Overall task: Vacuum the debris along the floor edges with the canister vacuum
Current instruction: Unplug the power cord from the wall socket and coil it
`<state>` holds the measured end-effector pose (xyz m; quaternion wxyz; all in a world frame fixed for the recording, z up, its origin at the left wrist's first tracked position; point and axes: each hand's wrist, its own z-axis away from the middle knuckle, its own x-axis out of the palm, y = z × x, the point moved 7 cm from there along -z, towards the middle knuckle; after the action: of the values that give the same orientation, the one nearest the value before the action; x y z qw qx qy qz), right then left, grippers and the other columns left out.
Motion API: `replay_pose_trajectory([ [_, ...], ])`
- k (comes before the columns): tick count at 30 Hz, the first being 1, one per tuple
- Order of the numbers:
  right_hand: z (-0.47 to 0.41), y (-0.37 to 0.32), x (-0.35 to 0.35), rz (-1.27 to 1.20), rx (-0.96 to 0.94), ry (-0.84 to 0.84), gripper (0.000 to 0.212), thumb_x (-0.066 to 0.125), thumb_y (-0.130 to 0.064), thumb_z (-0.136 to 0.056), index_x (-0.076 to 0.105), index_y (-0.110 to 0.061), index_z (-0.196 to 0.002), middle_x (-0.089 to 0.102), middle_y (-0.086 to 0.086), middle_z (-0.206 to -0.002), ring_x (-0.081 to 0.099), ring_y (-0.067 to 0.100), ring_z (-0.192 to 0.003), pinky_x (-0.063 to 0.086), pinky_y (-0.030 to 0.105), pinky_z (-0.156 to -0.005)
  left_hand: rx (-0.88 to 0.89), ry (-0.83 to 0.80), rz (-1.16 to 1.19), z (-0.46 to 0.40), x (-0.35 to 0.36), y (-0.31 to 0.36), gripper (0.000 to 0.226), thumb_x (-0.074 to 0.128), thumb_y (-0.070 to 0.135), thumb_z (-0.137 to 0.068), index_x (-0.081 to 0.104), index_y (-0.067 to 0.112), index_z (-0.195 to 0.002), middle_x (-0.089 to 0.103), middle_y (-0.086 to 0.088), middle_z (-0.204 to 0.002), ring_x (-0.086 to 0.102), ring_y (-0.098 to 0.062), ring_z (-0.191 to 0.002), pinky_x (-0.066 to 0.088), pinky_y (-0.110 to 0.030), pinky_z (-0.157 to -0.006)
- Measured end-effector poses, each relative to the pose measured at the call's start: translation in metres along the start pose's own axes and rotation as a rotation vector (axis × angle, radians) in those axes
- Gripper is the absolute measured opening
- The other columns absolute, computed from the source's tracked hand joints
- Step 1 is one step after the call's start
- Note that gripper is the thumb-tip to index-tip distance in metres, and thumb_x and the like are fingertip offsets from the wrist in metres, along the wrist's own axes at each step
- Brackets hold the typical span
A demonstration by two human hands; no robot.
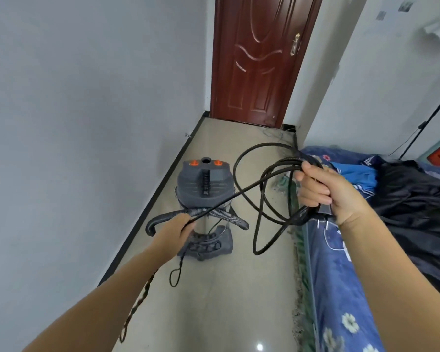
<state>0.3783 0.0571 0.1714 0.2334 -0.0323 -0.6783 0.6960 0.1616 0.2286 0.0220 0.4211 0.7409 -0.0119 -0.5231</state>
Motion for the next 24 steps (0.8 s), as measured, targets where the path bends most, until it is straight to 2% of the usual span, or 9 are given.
replay_pose_trajectory([
  [2, -0.015, 0.003, -0.015, -0.176, -0.012, 0.094, 0.025, 0.044, -0.029, -0.090, 0.051, -0.010, -0.076, 0.014, -0.010, -0.041, 0.012, 0.002, -0.032, 0.029, 0.014, -0.035, 0.001, -0.046, -0.007, -0.022, -0.003, -0.009, 0.016, 0.042, 0.010, -0.100, 0.057, 0.004, -0.100, 0.050, -0.003, -0.087, 0.047, -0.015, -0.079, 0.035, -0.020, -0.074],
  [5, -0.033, 0.010, -0.027, -0.454, 0.000, 0.167, 0.023, 0.044, -0.027, -0.091, 0.051, -0.012, -0.076, 0.011, -0.010, -0.051, 0.010, 0.006, -0.038, 0.030, 0.010, -0.035, -0.119, -0.101, 0.149, -0.041, 0.000, -0.023, 0.024, 0.040, 0.019, -0.102, 0.053, -0.001, -0.096, 0.045, -0.003, -0.075, 0.044, -0.016, -0.068, 0.036, -0.027, -0.068],
  [7, -0.047, 0.010, -0.036, -0.524, 0.012, 0.226, 0.024, 0.042, -0.026, -0.095, 0.050, -0.012, -0.077, 0.011, -0.011, -0.051, 0.011, 0.006, -0.039, 0.030, 0.008, -0.038, -0.240, -0.149, 0.296, -0.051, 0.008, -0.025, 0.028, 0.040, 0.025, -0.102, 0.053, 0.002, -0.096, 0.049, -0.007, -0.071, 0.046, -0.020, -0.064, 0.042, -0.032, -0.063],
  [10, -0.071, 0.012, -0.052, -0.486, 0.073, 0.354, 0.031, 0.034, -0.025, -0.103, 0.046, -0.013, -0.077, 0.019, -0.009, -0.039, 0.021, 0.006, -0.029, 0.033, 0.010, -0.038, -0.317, -0.084, 0.473, -0.067, 0.010, -0.023, 0.022, 0.042, 0.024, -0.102, 0.051, 0.004, -0.099, 0.058, -0.015, -0.077, 0.055, -0.023, -0.061, 0.050, -0.034, -0.055],
  [12, -0.085, 0.014, -0.071, -0.407, 0.107, 0.456, 0.033, 0.035, -0.024, -0.104, 0.045, -0.013, -0.075, 0.027, -0.008, -0.035, 0.027, 0.005, -0.027, 0.034, 0.012, -0.036, -0.298, -0.058, 0.431, -0.081, 0.003, -0.023, 0.012, 0.050, 0.022, -0.099, 0.051, 0.011, -0.104, 0.064, -0.015, -0.081, 0.057, -0.019, -0.054, 0.048, -0.026, -0.049],
  [15, -0.107, 0.016, -0.103, -0.481, 0.132, 0.512, 0.035, 0.033, -0.022, -0.105, 0.043, -0.013, -0.073, 0.032, -0.009, -0.035, 0.030, 0.005, -0.026, 0.036, 0.012, -0.036, -0.292, -0.200, 0.288, -0.101, 0.005, -0.027, 0.017, 0.062, 0.019, -0.091, 0.058, 0.010, -0.105, 0.066, -0.008, -0.078, 0.060, -0.006, -0.052, 0.050, -0.015, -0.053],
  [19, -0.147, 0.015, -0.145, -0.776, 0.095, 0.557, 0.040, 0.026, -0.018, -0.105, 0.039, -0.015, -0.067, 0.037, -0.009, -0.036, 0.034, 0.003, -0.027, 0.037, 0.013, -0.036, -0.290, -0.369, 0.223, -0.125, 0.024, -0.027, 0.020, 0.063, 0.025, -0.091, 0.063, 0.005, -0.090, 0.061, 0.000, -0.069, 0.059, -0.011, -0.062, 0.053, -0.028, -0.069],
  [22, -0.189, 0.015, -0.163, -0.566, 0.102, 0.645, 0.038, 0.029, -0.010, -0.104, 0.036, -0.013, -0.066, 0.040, -0.004, -0.035, 0.039, 0.009, -0.030, 0.040, 0.016, -0.037, -0.287, -0.366, 0.115, -0.149, 0.040, -0.016, 0.027, 0.049, 0.033, -0.098, 0.059, 0.009, -0.089, 0.051, 0.003, -0.069, 0.049, -0.009, -0.062, 0.043, -0.021, -0.063],
  [24, -0.219, 0.018, -0.156, -0.301, 0.142, 0.565, 0.036, 0.036, -0.016, -0.105, 0.042, -0.012, -0.069, 0.051, -0.002, -0.040, 0.050, 0.011, -0.036, 0.047, 0.019, -0.043, -0.230, -0.416, -0.002, -0.169, 0.054, 0.002, 0.028, 0.043, 0.035, -0.100, 0.056, 0.018, -0.081, 0.049, 0.007, -0.067, 0.045, -0.007, -0.060, 0.037, -0.019, -0.058],
])
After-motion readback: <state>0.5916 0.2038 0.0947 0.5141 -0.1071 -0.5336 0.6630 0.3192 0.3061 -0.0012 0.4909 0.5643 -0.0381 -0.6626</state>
